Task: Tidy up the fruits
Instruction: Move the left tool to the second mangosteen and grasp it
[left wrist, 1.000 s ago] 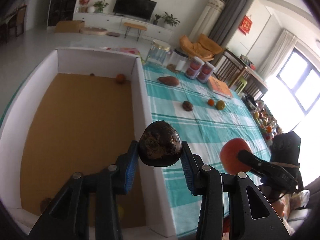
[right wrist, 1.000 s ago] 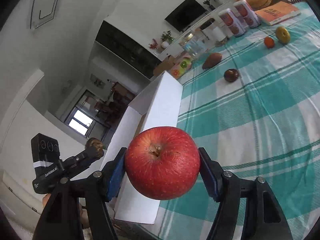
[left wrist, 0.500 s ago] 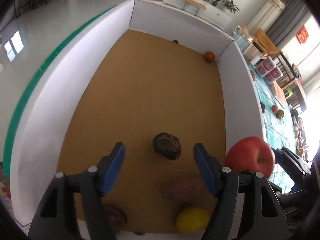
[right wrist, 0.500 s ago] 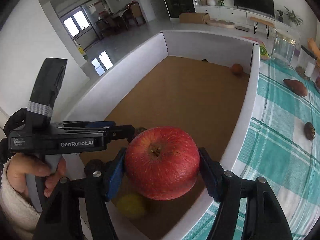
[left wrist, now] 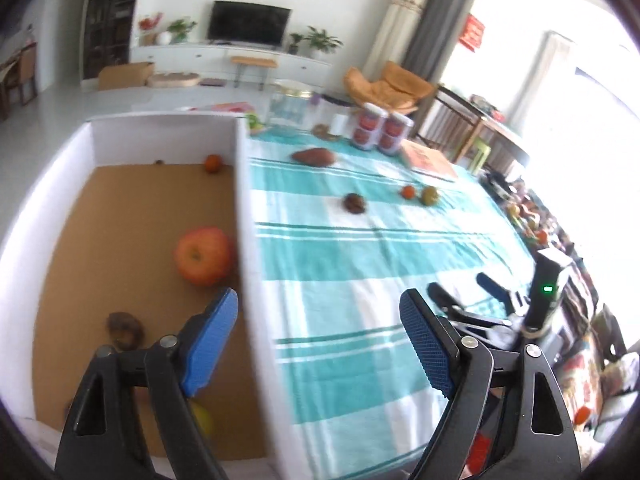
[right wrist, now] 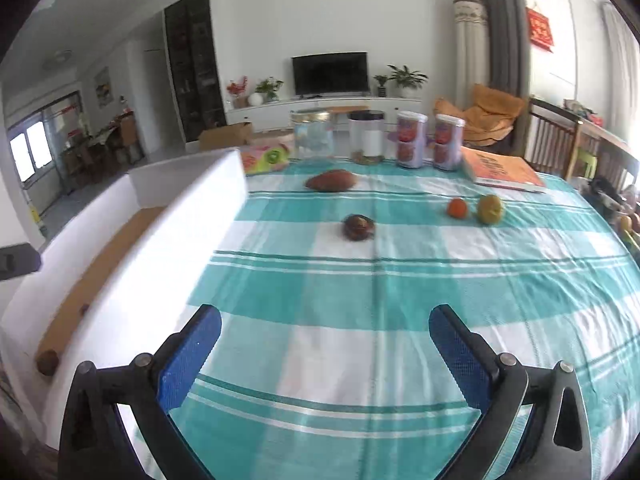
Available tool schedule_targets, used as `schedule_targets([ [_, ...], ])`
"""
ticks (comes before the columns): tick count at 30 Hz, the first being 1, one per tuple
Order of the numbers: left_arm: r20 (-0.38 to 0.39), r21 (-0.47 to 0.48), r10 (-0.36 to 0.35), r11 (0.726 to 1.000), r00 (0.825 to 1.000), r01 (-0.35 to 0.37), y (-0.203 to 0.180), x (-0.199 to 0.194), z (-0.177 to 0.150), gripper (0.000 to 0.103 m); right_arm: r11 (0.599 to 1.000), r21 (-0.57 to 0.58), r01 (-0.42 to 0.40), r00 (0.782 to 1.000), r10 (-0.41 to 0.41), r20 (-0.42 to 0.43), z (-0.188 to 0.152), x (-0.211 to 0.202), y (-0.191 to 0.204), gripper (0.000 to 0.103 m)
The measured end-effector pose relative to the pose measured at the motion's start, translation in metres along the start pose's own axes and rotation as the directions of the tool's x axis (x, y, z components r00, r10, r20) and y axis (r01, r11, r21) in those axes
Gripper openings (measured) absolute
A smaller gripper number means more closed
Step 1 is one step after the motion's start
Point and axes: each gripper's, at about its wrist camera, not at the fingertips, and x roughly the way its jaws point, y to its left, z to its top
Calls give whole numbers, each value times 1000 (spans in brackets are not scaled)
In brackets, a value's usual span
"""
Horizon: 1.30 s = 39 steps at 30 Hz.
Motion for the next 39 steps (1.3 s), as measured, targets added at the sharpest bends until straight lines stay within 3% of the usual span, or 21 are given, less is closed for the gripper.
schedule_targets([
  [3,-71,68,-97,992,993,102,-54,33,-9,88,987,79,139,990,-136,-33,-28,4,-60,103],
  [5,-107,86,-126,987,986,136,-82,59,-17,88,967,198,160,987,-151,-62,-32,2,-92,103],
  [7,-118,97,-121,986,986,132,-104,81,-25,88,956,260,138,990,-142,-3,-31,-12,-105,103],
  [10,-84,154,-39,987,996,52,-120,109,-32,88,950,251,188,982,-190,-14,-33,-13,-106,103],
  [14,-46,206,83,976,995,-72,-114,137,-38,88,952,230,199,980,-196,-37,-36,-1,-102,103],
  [21,-33,188,193,965,981,-184,-87,179,-35,88,951,233,203,978,-184,-99,-41,16,-105,103],
  [27,-82,184,220,962,972,-202,-77,197,-43,88,945,255,204,975,-173,-137,-44,24,-110,103],
  [32,-88,160,192,971,977,-177,-72,197,-42,90,942,269,201,975,-166,-148,-45,25,-112,103],
  [39,-100,201,225,959,969,-202,-79,203,-43,94,934,297,198,975,-156,-159,-46,26,-117,103],
])
